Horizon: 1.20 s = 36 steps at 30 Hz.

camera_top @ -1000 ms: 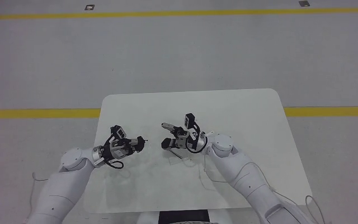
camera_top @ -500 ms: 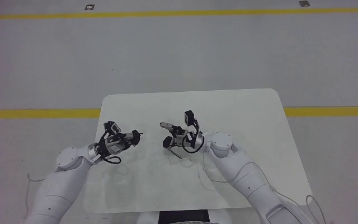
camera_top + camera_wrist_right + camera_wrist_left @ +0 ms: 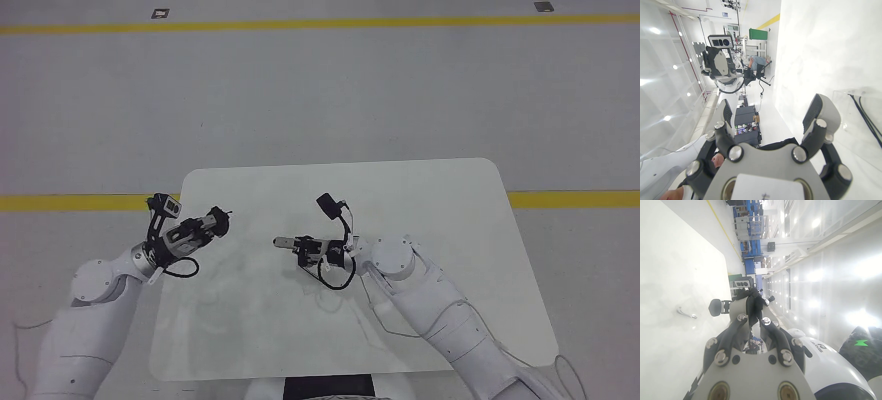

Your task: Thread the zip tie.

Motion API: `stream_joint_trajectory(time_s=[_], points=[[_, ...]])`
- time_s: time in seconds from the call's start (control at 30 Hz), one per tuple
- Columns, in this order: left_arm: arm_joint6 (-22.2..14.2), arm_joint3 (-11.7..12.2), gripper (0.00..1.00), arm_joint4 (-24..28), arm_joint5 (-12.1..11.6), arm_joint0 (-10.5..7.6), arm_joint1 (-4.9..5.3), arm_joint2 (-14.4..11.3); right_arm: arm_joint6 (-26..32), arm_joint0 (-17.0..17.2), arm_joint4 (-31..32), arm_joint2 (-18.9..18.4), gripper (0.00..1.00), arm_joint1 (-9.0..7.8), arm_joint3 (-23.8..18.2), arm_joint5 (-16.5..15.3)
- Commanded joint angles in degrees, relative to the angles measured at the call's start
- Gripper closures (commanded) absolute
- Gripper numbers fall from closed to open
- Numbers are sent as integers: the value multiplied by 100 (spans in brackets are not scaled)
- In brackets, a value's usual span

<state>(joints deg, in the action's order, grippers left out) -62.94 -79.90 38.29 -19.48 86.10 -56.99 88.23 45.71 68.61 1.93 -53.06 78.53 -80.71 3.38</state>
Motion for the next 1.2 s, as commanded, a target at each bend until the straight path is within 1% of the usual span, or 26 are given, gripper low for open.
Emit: stream_joint_trajectory(time_s=[0.0, 0.07, 0.1, 0.13, 0.2, 0.23, 0.27, 0.3, 0.37, 0.4, 0.43, 0.47, 0.53, 0.57, 0.63, 0.7, 0.73, 0.8, 0.83, 0.9, 0.93, 1.0, 1.03, 1.17], points=[[0, 0, 100, 1, 0, 0, 0, 0, -2, -1, -3, 0, 0, 1, 2, 1], [52, -24, 100, -93, 0, -20, 3, 18, -2, -1, -3, 0, 0, 1, 2, 1], [344, -189, 100, -621, 0, -100, 9, 141, -2, -1, -3, 0, 0, 1, 2, 1], [865, -318, 100, -1012, 0, -68, -26, 244, -2, -1, -3, 0, 0, 1, 2, 1], [1480, -551, 100, -1255, 0, -2, -104, 367, -2, -1, -3, 0, 0, 1, 2, 1], [1700, -676, 100, -1485, 0, 30, -137, 439, -2, -1, -3, 0, 0, 1, 2, 1], [1947, -845, 100, -1828, 0, 91, -181, 507, -2, -1, -3, 0, 0, 1, 2, 1], [2051, -935, 100, -1949, 0, 141, -216, 534, -2, -1, -3, 0, 0, 1, 2, 1], [2370, -1087, 100, -2229, 0, 219, -292, 654, -2, -1, -3, 0, 0, 1, 2, 1], [2442, -1150, 100, -2322, 0, 242, -322, 685, -2, -1, -3, 0, 0, 1, 2, 1], [2593, -1203, 100, -2418, 0, 257, -354, 746, -2, -1, -3, 0, 0, 1, 2, 1], [2659, -1246, 100, -2468, 0, 289, -387, 764, -2, -1, -3, 0, 0, 1, 2, 1], [2677, -1282, 100, -2399, 0, 330, -460, 838, -2, -1, -3, 0, 0, 1, 2, 1], [2638, -1269, 100, -2347, 0, 347, -492, 870, -2, -1, -3, 0, 0, 1, 2, 1], [2434, -1188, 100, -2131, 0, 362, -571, 954, -2, -1, -3, 0, 0, 1, 2, 1], [2091, -1056, 100, -1811, 0, 352, -646, 1049, -2, -1, -3, 0, 0, 1, 2, 1], [1727, -957, 100, -1587, 0, 342, -696, 1120, -2, -1, -3, 0, 0, 1, 2, 1], [1162, -772, 100, -1184, 0, 307, -783, 1279, -2, -1, -3, 0, 0, 1, 2, 1], [721, -631, 100, -921, 0, 265, -845, 1383, -2, -1, -3, 0, 0, 1, 2, 1], [143, -462, 100, -757, 0, 179, -940, 1599, -2, -1, -3, 0, 0, 1, 2, 1], [-226, -355, 100, -640, 0, 128, -1014, 1709, -2, -1, -3, 0, 0, 1, 2, 1], [-654, -176, 100, -505, 0, 52, -1132, 1874, -2, -1, -3, 0, 0, 1, 2, 1], [-889, -139, 100, -461, 0, 13, -1190, 1948, -2, -1, -3, 0, 0, 1, 2, 1], [-889, -139, 100, -461, 0, 13, -1190, 1948, -2, -1, -3, 0, 0, 1, 2, 1]])
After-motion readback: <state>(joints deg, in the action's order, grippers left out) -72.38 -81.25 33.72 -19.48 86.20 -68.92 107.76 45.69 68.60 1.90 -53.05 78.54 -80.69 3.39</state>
